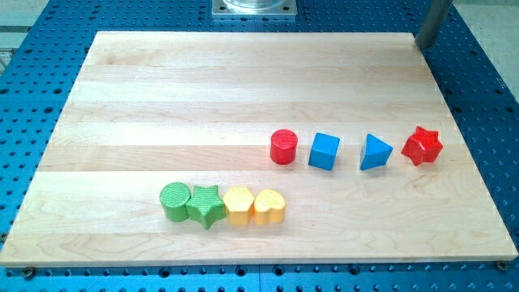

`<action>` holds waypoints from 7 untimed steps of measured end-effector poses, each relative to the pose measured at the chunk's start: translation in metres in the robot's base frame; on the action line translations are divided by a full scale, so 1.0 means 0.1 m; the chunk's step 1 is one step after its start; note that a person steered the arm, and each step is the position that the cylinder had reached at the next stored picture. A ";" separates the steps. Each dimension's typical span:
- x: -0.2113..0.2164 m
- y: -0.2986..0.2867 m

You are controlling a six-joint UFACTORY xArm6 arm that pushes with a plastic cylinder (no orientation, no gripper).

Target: Move the yellow heart diagonally top right to the yellow hexagon

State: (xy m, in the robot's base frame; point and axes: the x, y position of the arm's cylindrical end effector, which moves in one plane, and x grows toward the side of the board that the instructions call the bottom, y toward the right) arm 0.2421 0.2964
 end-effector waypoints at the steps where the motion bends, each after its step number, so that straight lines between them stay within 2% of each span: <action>1: 0.15 -0.50; 5: 0.27 -0.52; 6: 0.37 -0.52; 7: 0.77 -0.39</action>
State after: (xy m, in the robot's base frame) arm 0.3187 0.2577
